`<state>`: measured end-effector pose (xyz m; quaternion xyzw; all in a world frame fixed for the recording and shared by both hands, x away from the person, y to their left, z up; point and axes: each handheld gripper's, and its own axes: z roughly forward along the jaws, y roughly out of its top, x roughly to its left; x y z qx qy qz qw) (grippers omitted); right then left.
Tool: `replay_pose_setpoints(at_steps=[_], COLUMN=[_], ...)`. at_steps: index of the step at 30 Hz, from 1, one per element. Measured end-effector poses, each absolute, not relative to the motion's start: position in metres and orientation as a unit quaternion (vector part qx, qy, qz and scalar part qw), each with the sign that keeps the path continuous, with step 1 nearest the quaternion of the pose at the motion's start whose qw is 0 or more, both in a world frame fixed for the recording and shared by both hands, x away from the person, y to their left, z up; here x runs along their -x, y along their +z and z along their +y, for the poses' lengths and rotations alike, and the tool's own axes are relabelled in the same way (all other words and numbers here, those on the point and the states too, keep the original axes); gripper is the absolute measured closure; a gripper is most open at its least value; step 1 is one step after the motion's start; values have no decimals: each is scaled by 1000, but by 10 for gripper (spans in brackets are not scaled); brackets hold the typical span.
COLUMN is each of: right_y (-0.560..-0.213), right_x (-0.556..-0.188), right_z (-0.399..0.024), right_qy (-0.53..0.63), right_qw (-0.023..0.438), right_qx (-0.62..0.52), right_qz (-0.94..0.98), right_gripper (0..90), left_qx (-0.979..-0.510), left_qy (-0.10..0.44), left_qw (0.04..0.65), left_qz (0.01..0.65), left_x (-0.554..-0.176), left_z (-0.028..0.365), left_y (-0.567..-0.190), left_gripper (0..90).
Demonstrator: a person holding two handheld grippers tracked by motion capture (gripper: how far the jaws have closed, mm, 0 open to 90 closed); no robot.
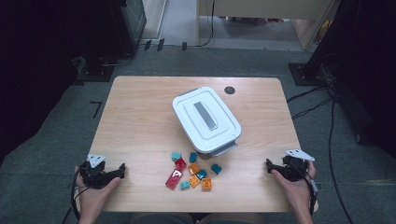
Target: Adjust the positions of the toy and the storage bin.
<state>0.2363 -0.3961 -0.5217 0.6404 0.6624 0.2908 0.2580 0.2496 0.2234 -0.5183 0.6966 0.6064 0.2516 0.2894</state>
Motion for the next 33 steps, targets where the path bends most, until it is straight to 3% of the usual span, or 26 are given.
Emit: replay_pose_setpoints(at_steps=[7, 15, 19, 25, 33], right_y=[-493, -449, -441, -439, -442], right_x=[-231, -220, -217, -215, -224], right_z=[-372, -299, -273, -229, -219], right_qy=[334, 392, 403, 404, 393], right_qw=[266, 250, 245, 220, 247], right_qx=[-620, -564, -547, -542, -563], right_qz=[659, 682, 692, 703, 684], right_gripper=[133, 132, 123, 10, 36], left_qx=[-693, -693, -695, -698, -706], left_qy=[245, 247, 247, 248, 248], left_qw=[285, 300, 305, 310, 327], left_qz=[615, 607, 603, 596, 577], left_x=[-251, -255, -256, -257, -260], left_z=[225, 215, 211, 202, 187], left_y=[-516, -498, -492, -483, -471], left_gripper=[23, 24, 25, 36, 37])
